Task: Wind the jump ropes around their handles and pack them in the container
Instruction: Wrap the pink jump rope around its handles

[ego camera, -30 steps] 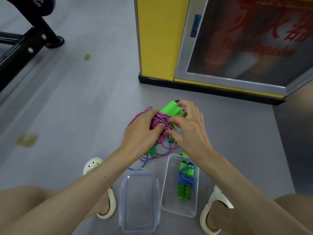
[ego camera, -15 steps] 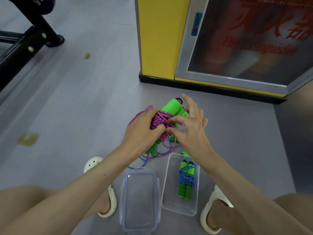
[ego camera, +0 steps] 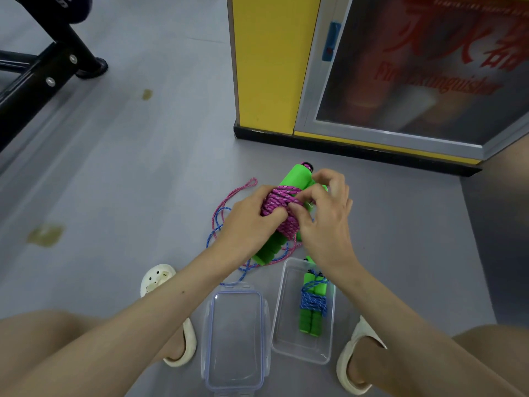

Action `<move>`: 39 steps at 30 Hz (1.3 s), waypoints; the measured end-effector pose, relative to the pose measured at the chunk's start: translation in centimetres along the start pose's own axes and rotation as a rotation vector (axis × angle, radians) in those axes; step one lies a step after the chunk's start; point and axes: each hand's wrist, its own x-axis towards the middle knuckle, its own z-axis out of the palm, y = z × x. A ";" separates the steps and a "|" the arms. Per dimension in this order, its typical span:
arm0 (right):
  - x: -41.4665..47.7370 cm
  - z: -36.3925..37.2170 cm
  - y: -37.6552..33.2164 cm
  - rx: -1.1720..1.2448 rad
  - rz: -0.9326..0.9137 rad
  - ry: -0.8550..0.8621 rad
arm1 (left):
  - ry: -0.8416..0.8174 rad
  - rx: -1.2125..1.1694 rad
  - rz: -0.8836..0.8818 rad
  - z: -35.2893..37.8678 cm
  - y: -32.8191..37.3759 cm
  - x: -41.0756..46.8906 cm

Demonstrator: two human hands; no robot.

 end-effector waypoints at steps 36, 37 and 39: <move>-1.4 0.6 0.8 -0.307 -0.130 -0.026 | -0.134 0.019 -0.058 0.1 -0.6 0.6; -1.5 0.6 0.9 -0.336 -0.157 -0.012 | -0.144 0.019 -0.049 0.2 -0.7 0.5; -1.7 0.7 1.2 -0.378 -0.200 0.009 | -0.155 0.013 -0.018 0.5 -0.8 0.4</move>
